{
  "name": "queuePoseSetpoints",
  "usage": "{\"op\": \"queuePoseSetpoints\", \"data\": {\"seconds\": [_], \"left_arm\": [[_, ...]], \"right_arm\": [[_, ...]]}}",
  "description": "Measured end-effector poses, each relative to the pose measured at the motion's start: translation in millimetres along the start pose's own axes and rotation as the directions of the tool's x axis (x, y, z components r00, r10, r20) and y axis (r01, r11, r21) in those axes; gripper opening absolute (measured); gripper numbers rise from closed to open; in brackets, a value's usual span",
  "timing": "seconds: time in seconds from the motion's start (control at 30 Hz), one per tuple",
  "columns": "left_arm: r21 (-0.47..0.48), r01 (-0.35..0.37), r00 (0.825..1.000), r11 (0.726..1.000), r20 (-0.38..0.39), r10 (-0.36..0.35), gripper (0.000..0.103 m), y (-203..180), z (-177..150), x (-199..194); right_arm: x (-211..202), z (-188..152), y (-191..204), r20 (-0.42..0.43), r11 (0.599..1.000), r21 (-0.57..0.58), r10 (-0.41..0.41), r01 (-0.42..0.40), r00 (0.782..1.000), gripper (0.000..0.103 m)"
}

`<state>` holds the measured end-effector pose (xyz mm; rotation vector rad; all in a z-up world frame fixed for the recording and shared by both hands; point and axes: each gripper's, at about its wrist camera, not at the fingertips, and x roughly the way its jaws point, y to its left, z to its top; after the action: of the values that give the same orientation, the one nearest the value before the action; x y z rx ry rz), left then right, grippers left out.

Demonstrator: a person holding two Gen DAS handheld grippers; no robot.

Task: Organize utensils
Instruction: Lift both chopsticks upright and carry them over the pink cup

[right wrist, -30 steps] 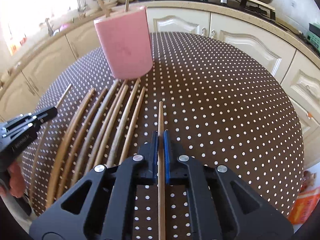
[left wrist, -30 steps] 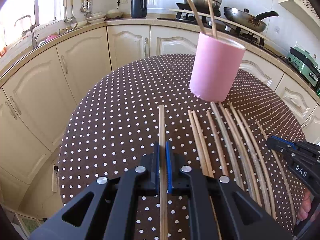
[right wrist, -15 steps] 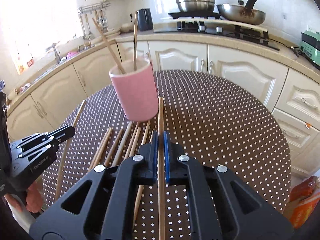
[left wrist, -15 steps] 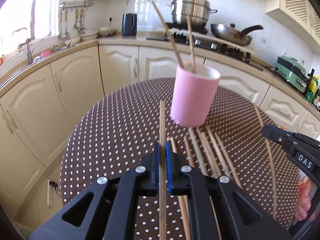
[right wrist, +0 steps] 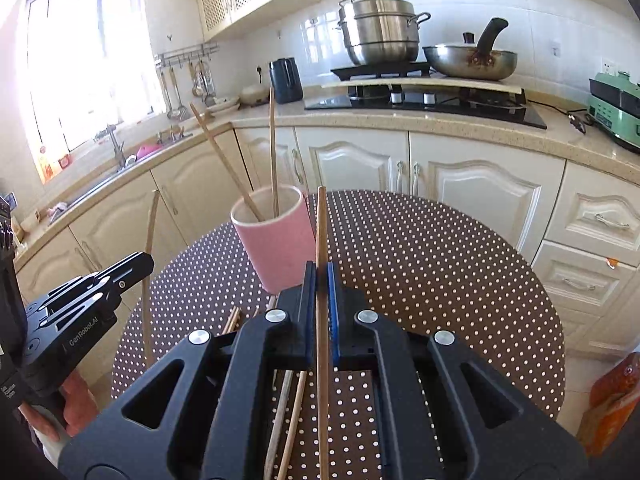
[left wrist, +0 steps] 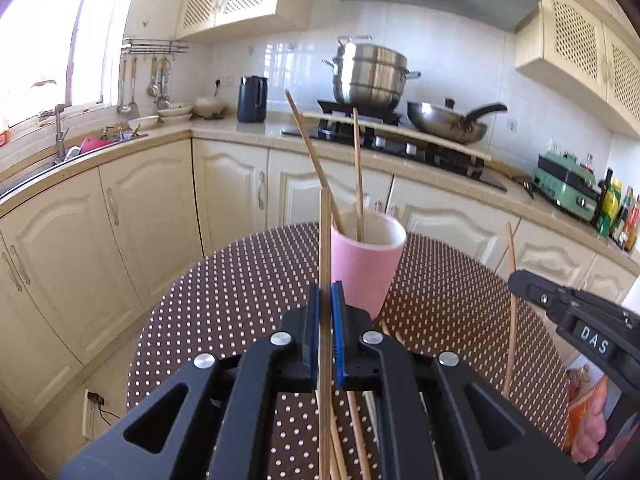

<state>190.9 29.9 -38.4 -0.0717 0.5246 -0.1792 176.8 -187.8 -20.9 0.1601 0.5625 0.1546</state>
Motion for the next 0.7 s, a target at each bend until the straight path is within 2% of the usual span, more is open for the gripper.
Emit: {"op": "queuePoseSetpoints", "data": {"seconds": [0.33,0.7], "left_arm": [[0.012,-0.006,0.995,1.000,0.102,0.005,0.007,-11.7,20.9,-18.1],[0.023,-0.023,0.982,0.999,0.187,0.018,0.007,-22.5,53.9,-20.7]], "right_arm": [[-15.4,18.5,4.6,0.077,1.000,-0.011,0.015,-0.014,0.997,0.006],[-22.9,49.4,11.9,0.155,1.000,-0.015,0.021,-0.019,0.988,0.006]]}}
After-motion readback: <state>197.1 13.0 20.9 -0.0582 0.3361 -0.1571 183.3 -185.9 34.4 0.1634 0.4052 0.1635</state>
